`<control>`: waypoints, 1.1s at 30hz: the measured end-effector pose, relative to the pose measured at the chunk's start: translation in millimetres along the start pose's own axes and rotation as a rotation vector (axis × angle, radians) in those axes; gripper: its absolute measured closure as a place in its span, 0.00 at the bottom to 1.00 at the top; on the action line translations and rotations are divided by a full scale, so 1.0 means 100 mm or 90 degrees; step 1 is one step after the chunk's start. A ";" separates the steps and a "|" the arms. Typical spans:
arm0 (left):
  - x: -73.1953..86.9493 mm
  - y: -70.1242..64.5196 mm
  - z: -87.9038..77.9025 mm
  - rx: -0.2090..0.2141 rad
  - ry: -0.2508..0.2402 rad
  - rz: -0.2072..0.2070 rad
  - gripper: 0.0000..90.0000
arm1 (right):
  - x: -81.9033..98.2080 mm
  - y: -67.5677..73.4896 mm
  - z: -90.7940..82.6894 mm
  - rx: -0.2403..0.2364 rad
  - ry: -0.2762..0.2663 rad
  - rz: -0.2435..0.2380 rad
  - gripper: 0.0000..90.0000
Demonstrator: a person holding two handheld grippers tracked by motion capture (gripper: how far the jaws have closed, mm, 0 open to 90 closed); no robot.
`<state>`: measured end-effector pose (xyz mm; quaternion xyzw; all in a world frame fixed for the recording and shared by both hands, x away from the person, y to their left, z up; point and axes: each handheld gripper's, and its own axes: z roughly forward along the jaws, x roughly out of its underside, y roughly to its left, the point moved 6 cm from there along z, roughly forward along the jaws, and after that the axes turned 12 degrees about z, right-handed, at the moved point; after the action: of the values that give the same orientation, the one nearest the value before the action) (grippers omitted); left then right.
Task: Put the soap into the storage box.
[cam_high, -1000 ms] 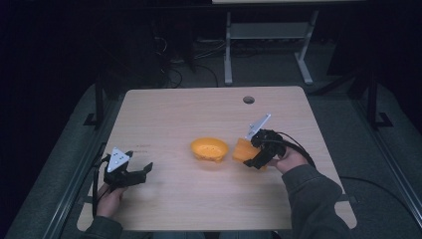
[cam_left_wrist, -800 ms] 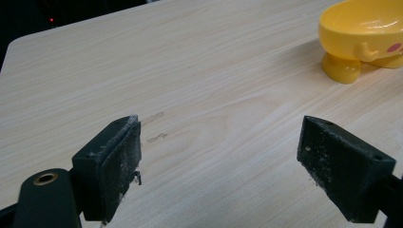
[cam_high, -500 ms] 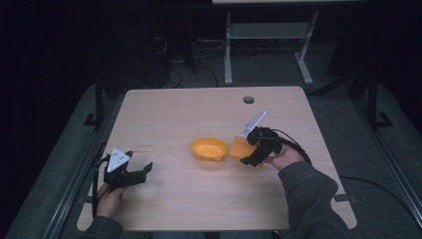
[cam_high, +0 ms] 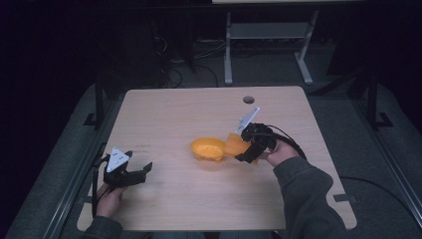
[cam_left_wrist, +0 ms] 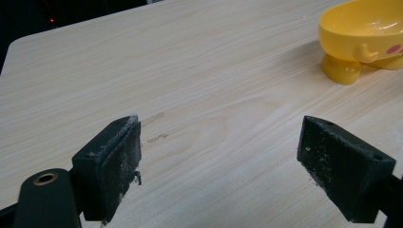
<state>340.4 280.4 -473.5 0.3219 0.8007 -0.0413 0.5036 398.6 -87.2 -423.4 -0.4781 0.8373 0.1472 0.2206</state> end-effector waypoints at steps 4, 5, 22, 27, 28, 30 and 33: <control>0.00 0.00 0.00 -0.001 -0.001 -0.002 0.16 | -0.08 0.01 0.01 0.002 -0.004 -0.006 0.23; 0.00 0.00 0.00 -0.001 -0.001 -0.002 0.16 | -0.10 0.02 0.01 0.000 -0.002 -0.006 0.23; 0.00 0.01 -0.01 -0.001 -0.001 -0.003 0.16 | -0.39 0.07 0.10 -0.013 -0.007 -0.037 0.23; 0.00 0.01 0.00 -0.003 -0.004 -0.007 0.16 | -0.50 0.08 0.16 -0.016 -0.006 -0.047 0.23; 0.00 0.01 0.00 -0.003 -0.004 -0.007 0.16 | -0.51 0.08 0.17 -0.018 -0.006 -0.048 0.23; 0.00 0.01 -0.01 -0.002 -0.002 -0.006 0.16 | -0.53 0.09 0.17 -0.022 -0.009 -0.044 0.23; 0.00 0.01 -0.01 -0.002 -0.002 -0.006 0.16 | -0.59 0.09 0.20 -0.026 -0.009 -0.051 0.23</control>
<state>340.7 281.6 -472.7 0.3176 0.8015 -0.0431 0.5049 421.1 -30.3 -410.5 -0.5150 0.8126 0.1585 0.2223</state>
